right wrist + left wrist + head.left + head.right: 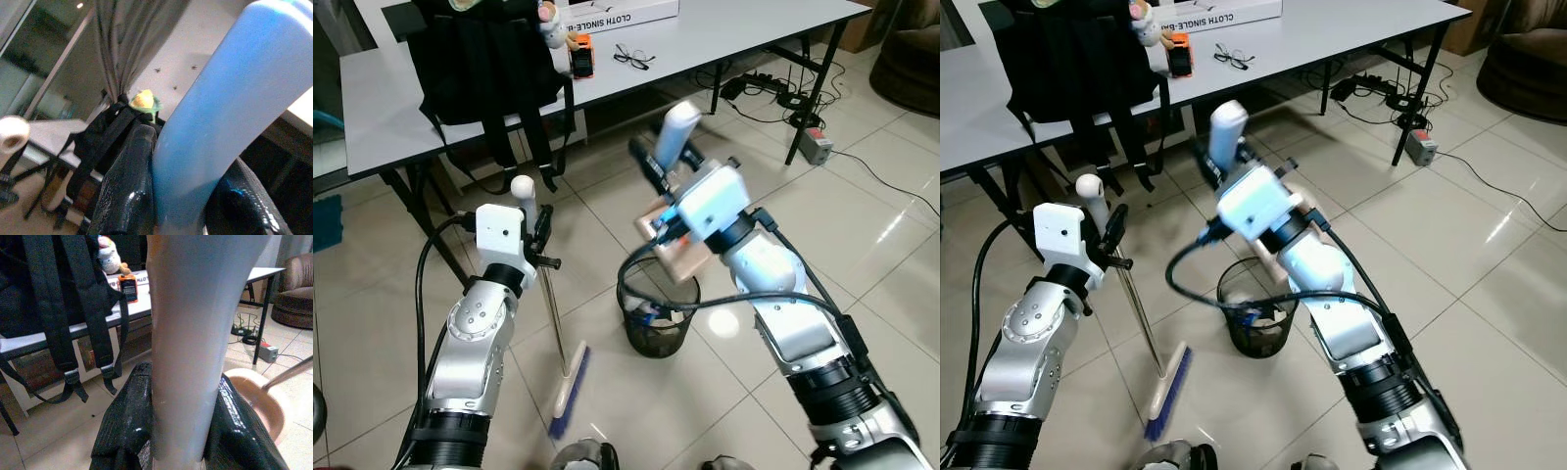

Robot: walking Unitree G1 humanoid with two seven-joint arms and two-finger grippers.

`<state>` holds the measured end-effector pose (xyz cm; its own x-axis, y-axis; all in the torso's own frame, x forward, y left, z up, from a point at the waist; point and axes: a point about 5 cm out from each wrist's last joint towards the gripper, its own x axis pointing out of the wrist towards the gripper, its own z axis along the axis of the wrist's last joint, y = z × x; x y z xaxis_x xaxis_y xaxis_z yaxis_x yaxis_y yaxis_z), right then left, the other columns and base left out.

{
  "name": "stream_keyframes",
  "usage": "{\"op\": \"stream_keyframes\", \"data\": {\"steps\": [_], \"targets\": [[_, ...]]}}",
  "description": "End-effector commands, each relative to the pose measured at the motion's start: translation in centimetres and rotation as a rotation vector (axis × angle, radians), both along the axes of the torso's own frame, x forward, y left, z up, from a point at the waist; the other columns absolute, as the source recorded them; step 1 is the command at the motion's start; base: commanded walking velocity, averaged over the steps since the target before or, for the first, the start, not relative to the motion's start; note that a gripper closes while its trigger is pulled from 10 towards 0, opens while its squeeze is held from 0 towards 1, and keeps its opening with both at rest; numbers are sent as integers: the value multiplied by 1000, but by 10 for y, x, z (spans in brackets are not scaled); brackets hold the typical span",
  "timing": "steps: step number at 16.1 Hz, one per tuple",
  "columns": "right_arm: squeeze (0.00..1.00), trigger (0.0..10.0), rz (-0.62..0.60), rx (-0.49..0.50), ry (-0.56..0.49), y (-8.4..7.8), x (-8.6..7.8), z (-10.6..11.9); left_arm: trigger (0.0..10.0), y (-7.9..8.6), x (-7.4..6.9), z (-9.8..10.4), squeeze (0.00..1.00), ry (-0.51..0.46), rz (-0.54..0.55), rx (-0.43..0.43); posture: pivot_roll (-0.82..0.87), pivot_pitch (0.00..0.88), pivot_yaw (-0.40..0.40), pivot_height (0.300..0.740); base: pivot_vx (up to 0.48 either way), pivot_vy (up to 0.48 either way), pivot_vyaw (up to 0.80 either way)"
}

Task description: Sweep floor

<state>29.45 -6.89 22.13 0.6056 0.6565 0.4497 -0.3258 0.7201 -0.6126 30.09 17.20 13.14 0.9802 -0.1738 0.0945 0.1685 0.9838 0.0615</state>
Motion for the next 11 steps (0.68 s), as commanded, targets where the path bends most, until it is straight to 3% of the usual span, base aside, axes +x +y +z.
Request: {"op": "stream_keyframes", "data": {"steps": [1, 2, 3, 4, 6, 8, 11], "targets": [[0, 10000, 7, -51, -81, 1, -2, 8, 10000, 1, 2, 5, 0, -24, -8, 21, -15, 78, 81, 740, 0, 0, 0], [0, 10000, -42, -45, -112, -6, 0, 13, 10000, 1, 2, 5, 0, -24, -8, 21, -15, 78, 81, 740, 0, 0, 0], [0, 10000, -144, 31, -164, -22, 5, 29, 10000, 1, 2, 5, 0, -23, -9, 21, -17, 78, 83, 740, 0, 0, 0], [0, 10000, -173, 91, -164, -29, 7, 36, 10000, 1, 2, 5, 0, -23, -10, 22, -17, 78, 83, 740, 0, 0, 0], [0, 10000, -204, 354, -48, -46, 14, 55, 10000, 2, 3, 3, 0, -2, -8, 28, -19, 80, 91, 740, 0, 0, 0], [0, 10000, -160, 434, 13, -42, 14, 63, 10000, 3, 3, 1, 0, 16, -8, 40, -18, 80, 95, 740, 0, 0, 397], [0, 10000, -110, 462, -11, -35, 8, 77, 10000, 8, 4, 5, 0, 13, 7, 52, -14, 79, 97, 740, 0, 0, 790]]}}
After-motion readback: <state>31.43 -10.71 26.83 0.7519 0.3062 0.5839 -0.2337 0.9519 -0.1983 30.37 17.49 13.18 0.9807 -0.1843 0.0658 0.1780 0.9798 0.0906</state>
